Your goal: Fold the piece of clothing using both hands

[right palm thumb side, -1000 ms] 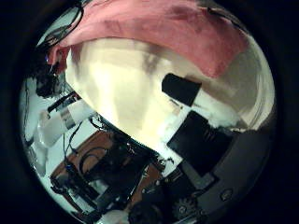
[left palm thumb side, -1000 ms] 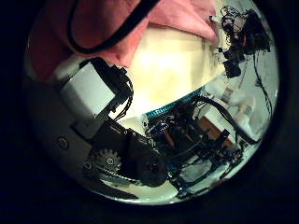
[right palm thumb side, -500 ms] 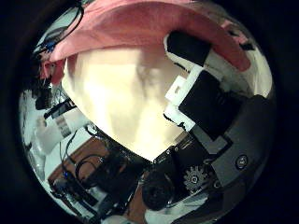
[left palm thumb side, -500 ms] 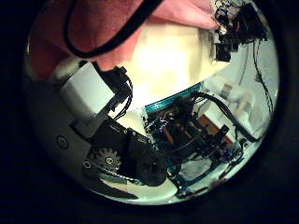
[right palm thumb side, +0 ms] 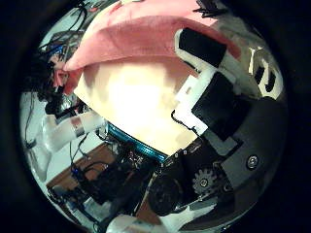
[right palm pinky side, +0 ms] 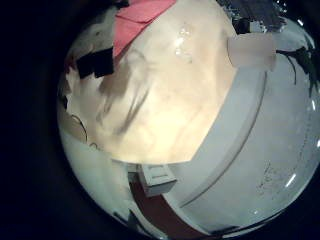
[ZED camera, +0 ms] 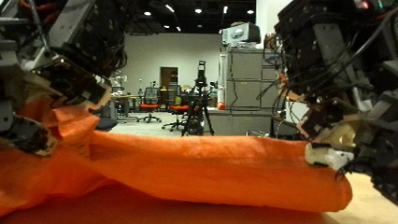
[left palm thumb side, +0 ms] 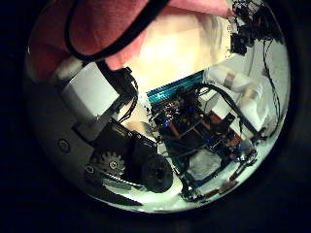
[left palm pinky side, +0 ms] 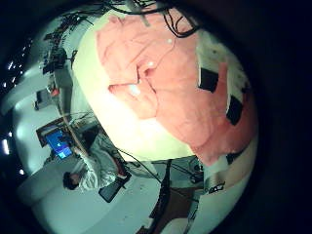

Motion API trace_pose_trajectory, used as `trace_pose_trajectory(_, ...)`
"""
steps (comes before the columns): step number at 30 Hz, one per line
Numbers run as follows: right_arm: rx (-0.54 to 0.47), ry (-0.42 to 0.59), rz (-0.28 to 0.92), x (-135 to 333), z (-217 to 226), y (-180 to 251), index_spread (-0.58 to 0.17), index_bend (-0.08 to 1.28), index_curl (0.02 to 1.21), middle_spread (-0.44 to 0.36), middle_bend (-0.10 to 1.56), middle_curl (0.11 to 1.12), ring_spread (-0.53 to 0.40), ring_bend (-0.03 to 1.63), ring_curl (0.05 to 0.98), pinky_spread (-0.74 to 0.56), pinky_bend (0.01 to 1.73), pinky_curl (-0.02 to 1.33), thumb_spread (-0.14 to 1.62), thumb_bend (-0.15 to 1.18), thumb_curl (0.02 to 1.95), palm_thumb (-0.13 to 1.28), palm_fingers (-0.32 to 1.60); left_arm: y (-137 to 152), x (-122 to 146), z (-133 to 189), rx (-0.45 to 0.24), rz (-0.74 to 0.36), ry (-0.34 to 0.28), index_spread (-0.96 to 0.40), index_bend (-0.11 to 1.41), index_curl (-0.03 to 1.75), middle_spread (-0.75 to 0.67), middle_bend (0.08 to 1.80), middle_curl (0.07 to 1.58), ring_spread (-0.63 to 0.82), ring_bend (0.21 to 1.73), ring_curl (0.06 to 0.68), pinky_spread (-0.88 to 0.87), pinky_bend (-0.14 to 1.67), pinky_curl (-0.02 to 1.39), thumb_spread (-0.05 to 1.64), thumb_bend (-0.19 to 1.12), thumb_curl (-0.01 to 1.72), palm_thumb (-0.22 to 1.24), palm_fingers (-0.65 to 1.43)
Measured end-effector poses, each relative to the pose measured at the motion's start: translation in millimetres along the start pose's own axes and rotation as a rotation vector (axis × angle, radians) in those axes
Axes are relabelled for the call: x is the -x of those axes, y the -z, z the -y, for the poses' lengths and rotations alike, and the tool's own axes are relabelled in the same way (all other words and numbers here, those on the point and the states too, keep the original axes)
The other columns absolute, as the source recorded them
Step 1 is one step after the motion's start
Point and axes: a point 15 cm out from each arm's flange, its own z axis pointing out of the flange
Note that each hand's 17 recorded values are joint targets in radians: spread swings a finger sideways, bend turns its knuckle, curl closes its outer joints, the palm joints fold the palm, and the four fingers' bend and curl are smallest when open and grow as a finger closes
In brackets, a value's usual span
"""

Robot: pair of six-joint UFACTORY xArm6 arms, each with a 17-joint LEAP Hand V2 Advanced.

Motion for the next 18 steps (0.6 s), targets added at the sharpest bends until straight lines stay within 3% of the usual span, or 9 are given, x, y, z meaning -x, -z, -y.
trace_pose_trajectory(10,-0.192,-0.050,-0.005,-12.5,34.1,81.8,-0.252,1.12,0.79,-0.131,1.31,0.75,-0.217,1.35,0.671,-0.25,1.28,0.77,1.21,0.02,0.53,1.09,1.16,42.8,23.5,-8.3,-0.047,0.006,0.021,-0.52,0.19,1.36,-0.59,0.87,1.11,-0.48,1.27,0.533,-0.72,0.71,0.61,1.01,-0.02,0.59,0.85,0.74)
trace_pose_trajectory(18,-0.257,-0.090,-0.004,-17.4,78.7,111.6,-0.247,1.13,0.79,-0.126,1.33,0.73,-0.216,1.36,0.677,-0.24,1.26,0.80,1.21,-0.01,0.57,1.09,1.15,80.1,55.4,4.3,-0.042,0.036,0.072,-0.51,0.18,1.36,-0.59,0.86,1.10,-0.49,1.26,0.533,-0.73,0.71,0.61,1.01,-0.02,0.59,0.84,0.76)
